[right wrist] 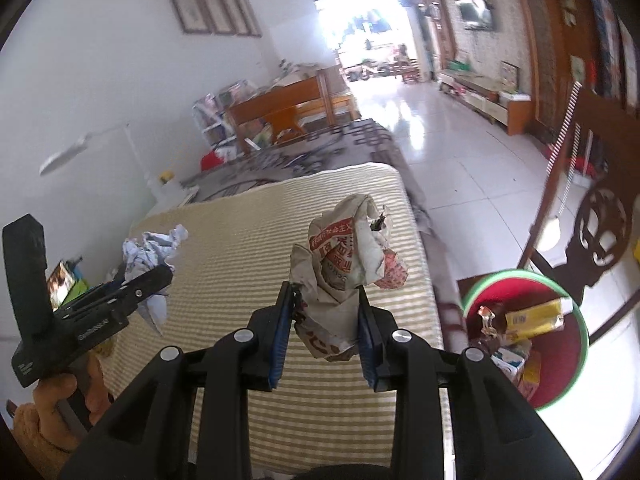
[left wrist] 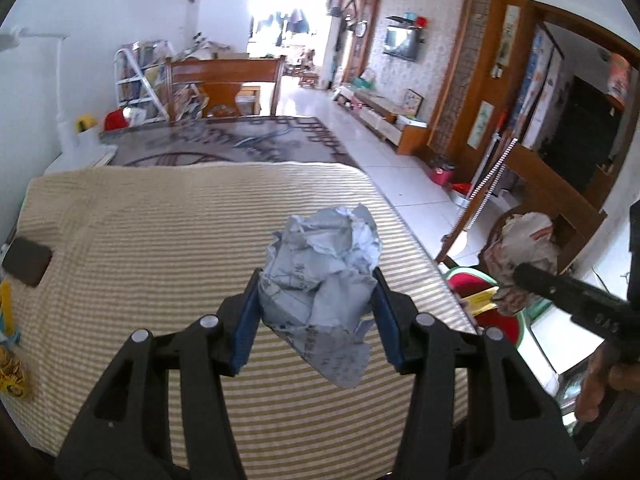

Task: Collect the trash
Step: 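Carry the crumpled paper and wrapper to the red bucket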

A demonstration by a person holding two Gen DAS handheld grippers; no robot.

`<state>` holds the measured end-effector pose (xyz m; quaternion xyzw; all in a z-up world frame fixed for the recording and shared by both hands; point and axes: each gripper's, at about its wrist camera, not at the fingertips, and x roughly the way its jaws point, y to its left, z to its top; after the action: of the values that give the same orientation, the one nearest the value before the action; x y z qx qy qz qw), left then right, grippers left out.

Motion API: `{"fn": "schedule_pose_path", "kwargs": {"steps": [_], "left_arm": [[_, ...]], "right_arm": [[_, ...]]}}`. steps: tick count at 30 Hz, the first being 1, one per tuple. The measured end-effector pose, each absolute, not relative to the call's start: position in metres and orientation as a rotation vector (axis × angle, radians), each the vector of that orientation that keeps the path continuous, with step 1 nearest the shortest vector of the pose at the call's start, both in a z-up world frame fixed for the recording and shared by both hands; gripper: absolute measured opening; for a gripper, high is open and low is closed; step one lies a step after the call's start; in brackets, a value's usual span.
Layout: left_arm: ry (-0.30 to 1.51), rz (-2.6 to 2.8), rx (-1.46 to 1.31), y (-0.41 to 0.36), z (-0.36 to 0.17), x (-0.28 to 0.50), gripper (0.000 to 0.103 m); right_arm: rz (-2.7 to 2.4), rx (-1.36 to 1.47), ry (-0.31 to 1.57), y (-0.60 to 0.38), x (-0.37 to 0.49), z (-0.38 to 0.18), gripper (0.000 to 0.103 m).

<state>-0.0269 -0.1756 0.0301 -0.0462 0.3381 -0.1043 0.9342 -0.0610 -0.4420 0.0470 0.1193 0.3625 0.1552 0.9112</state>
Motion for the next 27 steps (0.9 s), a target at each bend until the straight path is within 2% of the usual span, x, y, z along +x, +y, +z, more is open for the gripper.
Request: {"fn": "schedule_pose_path", "kwargs": {"steps": [18, 27], "left_arm": [[0.723, -0.4, -0.047, -0.263, 0.029, 0.004, 0.05], [0.796, -0.535, -0.001, -0.315, 0.002, 0.036, 0.05]], "right_arm": [[0.167, 0.377, 0.763, -0.515, -0.067, 0.013, 0.029], [0.036, 0.436, 0.784, -0.567, -0.072, -0.012, 0.029]]}}
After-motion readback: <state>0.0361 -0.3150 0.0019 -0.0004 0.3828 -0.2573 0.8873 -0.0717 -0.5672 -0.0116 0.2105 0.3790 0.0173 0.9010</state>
